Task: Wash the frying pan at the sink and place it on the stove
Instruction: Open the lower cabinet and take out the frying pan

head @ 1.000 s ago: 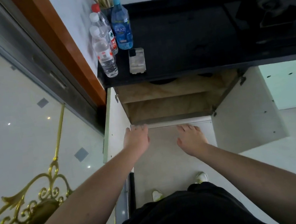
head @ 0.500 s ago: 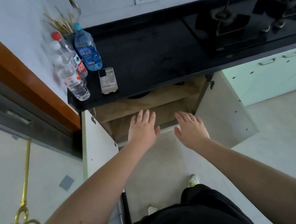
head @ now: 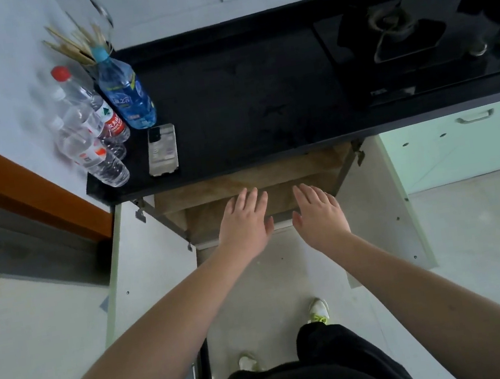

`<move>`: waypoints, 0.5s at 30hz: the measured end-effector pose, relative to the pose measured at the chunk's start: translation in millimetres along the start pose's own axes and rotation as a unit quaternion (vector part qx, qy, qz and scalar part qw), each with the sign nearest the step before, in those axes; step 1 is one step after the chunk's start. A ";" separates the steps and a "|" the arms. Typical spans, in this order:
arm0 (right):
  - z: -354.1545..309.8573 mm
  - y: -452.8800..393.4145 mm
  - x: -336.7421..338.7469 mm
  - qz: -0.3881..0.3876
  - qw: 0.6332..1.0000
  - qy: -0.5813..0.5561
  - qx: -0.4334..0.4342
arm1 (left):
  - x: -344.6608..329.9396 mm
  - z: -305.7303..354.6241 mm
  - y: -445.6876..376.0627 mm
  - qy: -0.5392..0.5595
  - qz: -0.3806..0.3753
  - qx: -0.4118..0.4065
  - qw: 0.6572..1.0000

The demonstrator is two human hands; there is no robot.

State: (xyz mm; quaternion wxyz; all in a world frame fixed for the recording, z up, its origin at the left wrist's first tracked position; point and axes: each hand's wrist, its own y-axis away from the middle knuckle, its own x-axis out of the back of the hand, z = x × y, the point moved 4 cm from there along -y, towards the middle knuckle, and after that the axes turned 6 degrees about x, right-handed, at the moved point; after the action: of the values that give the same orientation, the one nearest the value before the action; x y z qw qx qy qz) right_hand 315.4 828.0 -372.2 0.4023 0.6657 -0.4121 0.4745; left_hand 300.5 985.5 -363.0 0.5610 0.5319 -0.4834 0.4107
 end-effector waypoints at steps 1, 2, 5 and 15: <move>5.6 -5.2 -0.4 -0.003 1.000 0.000 0.003 | -1.5 4.3 -5.2 0.003 -0.005 0.004 1.000; 10.6 -9.5 -1.8 -0.007 1.000 0.001 0.005 | -4.4 7.9 -9.2 0.005 -0.011 0.008 1.000; 22.8 -16.8 -11.5 -0.019 1.000 0.008 0.008 | -16.3 13.4 -17.1 0.010 -0.027 0.022 0.999; 46.3 -48.7 -79.1 0.000 0.999 0.004 -0.050 | -70.0 2.3 -62.5 0.013 -0.032 -0.003 0.999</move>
State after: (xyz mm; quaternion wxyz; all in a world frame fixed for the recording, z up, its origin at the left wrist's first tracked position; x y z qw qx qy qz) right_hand 358.1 814.7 -465.9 0.4364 0.6427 -0.4335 0.4566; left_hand 347.6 980.9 -444.1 0.5816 0.5399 -0.4603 0.3979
